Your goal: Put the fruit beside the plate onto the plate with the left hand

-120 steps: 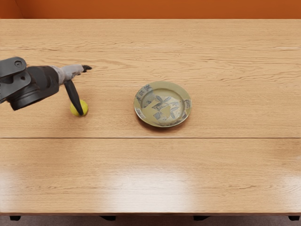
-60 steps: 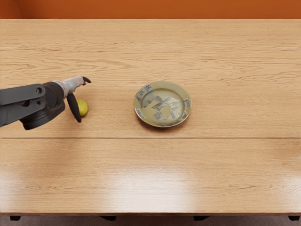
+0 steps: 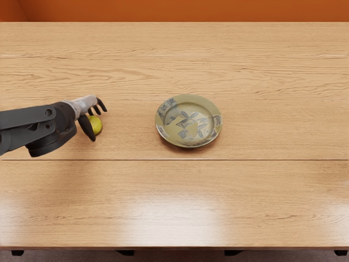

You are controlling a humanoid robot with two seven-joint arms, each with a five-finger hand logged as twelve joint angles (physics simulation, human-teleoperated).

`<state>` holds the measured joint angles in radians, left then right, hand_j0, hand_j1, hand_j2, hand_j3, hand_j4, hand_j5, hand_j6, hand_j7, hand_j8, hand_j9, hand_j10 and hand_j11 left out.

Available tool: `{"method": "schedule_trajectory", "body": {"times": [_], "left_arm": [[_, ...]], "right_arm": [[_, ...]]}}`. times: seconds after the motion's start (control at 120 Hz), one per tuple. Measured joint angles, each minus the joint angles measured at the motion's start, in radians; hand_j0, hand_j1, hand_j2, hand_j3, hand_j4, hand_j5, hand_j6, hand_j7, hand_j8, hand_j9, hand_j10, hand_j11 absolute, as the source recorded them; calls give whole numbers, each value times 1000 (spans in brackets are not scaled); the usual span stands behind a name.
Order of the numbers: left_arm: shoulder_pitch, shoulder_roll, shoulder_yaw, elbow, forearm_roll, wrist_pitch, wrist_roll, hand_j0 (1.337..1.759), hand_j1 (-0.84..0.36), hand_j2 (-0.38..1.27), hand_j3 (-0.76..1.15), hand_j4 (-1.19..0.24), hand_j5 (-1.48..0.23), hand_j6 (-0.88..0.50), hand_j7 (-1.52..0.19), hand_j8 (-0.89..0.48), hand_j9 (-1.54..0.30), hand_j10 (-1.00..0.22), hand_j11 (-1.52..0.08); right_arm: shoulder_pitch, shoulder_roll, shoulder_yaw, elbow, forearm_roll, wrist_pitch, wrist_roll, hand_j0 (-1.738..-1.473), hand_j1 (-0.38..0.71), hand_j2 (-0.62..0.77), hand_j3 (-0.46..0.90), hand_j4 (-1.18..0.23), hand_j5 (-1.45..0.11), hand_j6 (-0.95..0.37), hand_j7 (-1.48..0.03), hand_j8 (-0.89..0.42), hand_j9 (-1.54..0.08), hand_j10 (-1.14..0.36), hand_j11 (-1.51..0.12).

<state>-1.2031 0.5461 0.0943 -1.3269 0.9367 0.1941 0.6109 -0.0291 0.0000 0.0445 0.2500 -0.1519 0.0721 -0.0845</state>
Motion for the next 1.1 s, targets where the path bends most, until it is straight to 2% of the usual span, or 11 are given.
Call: {"method": "schedule_trajectory", "body": {"times": [0.217,0.342,0.508,0.533,0.792,0.9,1.1], "left_arm": [[2,2,-3,1,-1,1,0,1658,-216,98,0,-475,-615,-475,-615,-475,-615,-475,-614],[4,2,-6,1,-2,0,0,1657,-256,124,0,-519,-676,-520,-675,-458,-677,-519,-676],[5,0,-7,2,0,1,1,1656,-279,193,0,-579,-739,-510,-741,-441,-751,-570,-750],[13,0,-8,2,5,1,0,1655,-296,155,0,-598,-737,-490,-747,-430,-763,-550,-767],[17,1,-20,3,-23,-4,0,1653,-318,357,0,-699,-825,-483,-859,-391,-877,-564,-889],[16,11,-88,4,-114,-7,0,1653,-292,374,0,-698,-881,-497,-897,-409,-908,-586,-914],[18,30,-306,5,-367,-70,1,1654,-283,433,0,-695,-933,-517,-928,-429,-931,-604,-925]], "right_arm": [[0,0,0,0,0,0,0,-1658,-327,-4,0,-18,-24,-18,-24,-18,-24,-18,-24],[0,0,0,0,0,0,0,-1658,-327,-4,0,-18,-24,-18,-24,-18,-24,-18,-24],[0,0,0,0,0,0,0,-1658,-327,-4,0,-18,-24,-18,-24,-18,-24,-18,-24],[0,0,0,0,0,0,0,-1658,-327,-4,0,-18,-24,-18,-24,-18,-24,-19,-24],[0,0,0,0,0,0,0,-1658,-327,-4,0,-18,-24,-18,-24,-18,-24,-18,-24],[0,0,0,0,0,0,0,-1658,-327,-4,0,-18,-24,-18,-24,-18,-24,-18,-24],[0,0,0,0,0,0,0,-1658,-327,-4,0,-18,-24,-18,-24,-18,-24,-18,-24]]}}
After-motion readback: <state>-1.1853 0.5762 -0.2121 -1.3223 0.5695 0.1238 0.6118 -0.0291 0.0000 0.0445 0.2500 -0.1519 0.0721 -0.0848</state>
